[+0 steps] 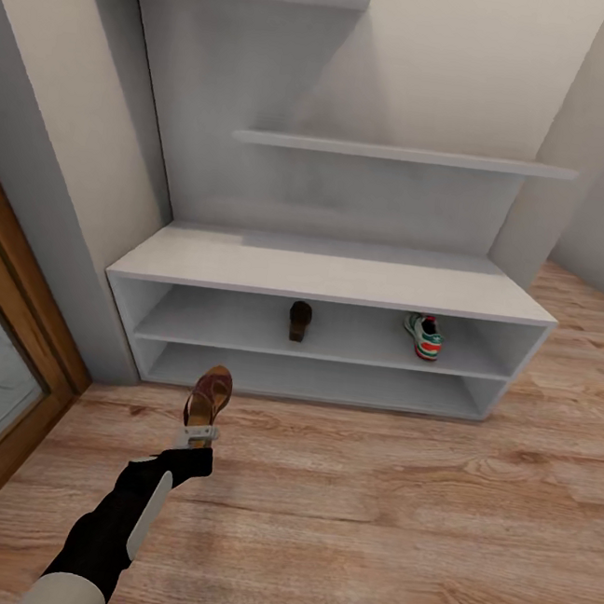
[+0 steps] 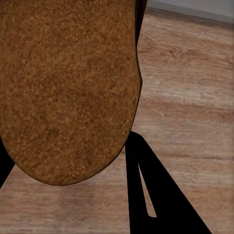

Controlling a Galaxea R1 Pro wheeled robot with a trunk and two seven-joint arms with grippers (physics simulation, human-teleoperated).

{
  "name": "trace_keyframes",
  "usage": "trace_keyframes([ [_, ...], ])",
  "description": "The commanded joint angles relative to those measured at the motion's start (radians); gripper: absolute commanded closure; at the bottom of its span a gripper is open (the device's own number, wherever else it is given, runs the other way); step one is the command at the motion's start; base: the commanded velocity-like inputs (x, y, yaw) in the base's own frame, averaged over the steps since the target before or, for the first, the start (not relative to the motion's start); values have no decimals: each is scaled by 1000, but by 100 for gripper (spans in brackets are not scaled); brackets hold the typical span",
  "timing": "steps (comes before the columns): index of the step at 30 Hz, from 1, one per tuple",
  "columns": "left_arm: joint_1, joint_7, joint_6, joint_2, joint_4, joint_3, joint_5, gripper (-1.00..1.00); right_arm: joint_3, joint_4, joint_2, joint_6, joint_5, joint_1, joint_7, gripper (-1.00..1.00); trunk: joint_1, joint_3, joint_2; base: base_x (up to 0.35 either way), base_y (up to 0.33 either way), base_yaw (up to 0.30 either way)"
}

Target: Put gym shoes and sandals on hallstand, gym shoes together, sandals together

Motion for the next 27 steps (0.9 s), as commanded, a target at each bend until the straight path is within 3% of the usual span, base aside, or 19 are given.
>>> trace_keyframes([
  [1, 0, -4, 7, -1, -1, 4, 5, 100, -9, -1, 0, 4, -5, -1, -24, 100, 0, -1, 0, 0, 0, 0],
  [10, 0, -4, 7, 0, -1, 4, 5, 100, -23, -2, 0, 4, -4, -1, -61, 100, 0, -1, 0, 45, 0, 0],
  [27, 0, -4, 7, -1, -1, 4, 5, 100, -23, -7, 0, 4, -4, -1, -62, 100, 0, -1, 0, 334, -27, 0],
])
